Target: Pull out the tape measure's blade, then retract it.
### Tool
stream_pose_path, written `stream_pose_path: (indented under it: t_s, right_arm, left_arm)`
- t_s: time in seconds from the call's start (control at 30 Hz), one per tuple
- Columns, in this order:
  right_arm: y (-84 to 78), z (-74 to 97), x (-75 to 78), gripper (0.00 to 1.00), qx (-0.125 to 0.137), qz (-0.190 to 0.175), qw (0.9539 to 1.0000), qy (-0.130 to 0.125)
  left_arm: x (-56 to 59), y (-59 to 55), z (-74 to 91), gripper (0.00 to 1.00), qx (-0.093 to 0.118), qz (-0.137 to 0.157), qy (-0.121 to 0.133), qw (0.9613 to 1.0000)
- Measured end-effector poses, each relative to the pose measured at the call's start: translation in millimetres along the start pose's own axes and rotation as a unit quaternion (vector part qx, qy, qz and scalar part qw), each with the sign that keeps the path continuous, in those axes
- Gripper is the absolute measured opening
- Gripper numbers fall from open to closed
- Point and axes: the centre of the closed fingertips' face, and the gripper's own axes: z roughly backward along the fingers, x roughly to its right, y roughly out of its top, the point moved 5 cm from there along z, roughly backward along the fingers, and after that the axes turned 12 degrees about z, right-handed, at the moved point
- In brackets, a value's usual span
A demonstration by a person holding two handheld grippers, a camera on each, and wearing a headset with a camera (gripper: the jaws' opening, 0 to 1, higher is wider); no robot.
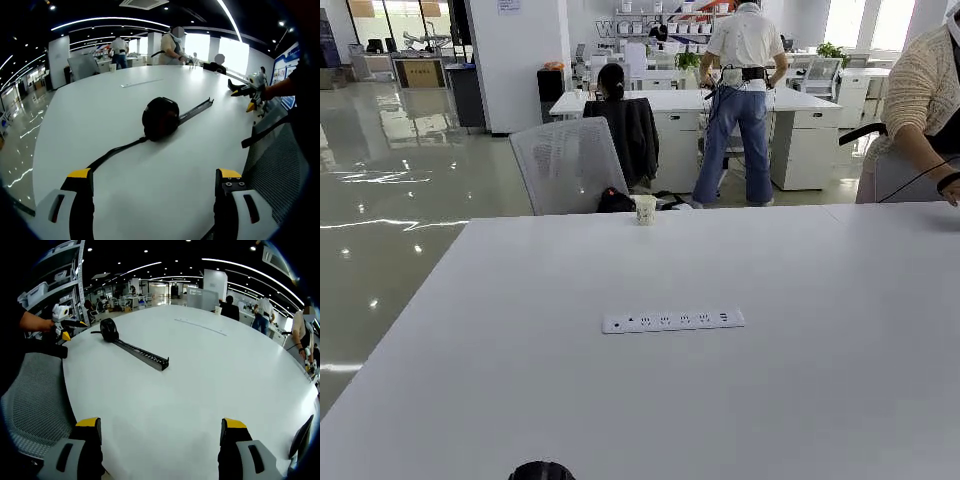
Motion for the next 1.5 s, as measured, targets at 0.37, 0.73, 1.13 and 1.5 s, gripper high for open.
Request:
stream_pose_path:
  t_s: [0.37,0.73,1.13,1.5]
  right_arm:
    - [3.0,3.8,1.0,0.99,-0.001,0.004,1.0,-0.006]
    - [4.4,6.3,3.3,0.99,-0.002,0.0,1.0,-0.007]
    - [1.4,7.0,-3.1,0.99,-0.019,-0.027,0.9992,0.021]
    - [13.9,7.0,13.2,0.99,-0.028,0.006,0.9995,0.015]
  left_arm:
    - [1.9,-2.9,1.4,0.99,-0.009,0.005,-0.008,0.9999]
    - [1.9,-5.6,1.5,0.99,-0.016,0.018,-0.013,0.9996]
    - [-4.7,3.2,4.1,0.99,-0.004,0.036,-0.003,0.9993]
    - [-6.1,22.4,-4.3,0.99,-0.008,0.031,0.014,0.9994]
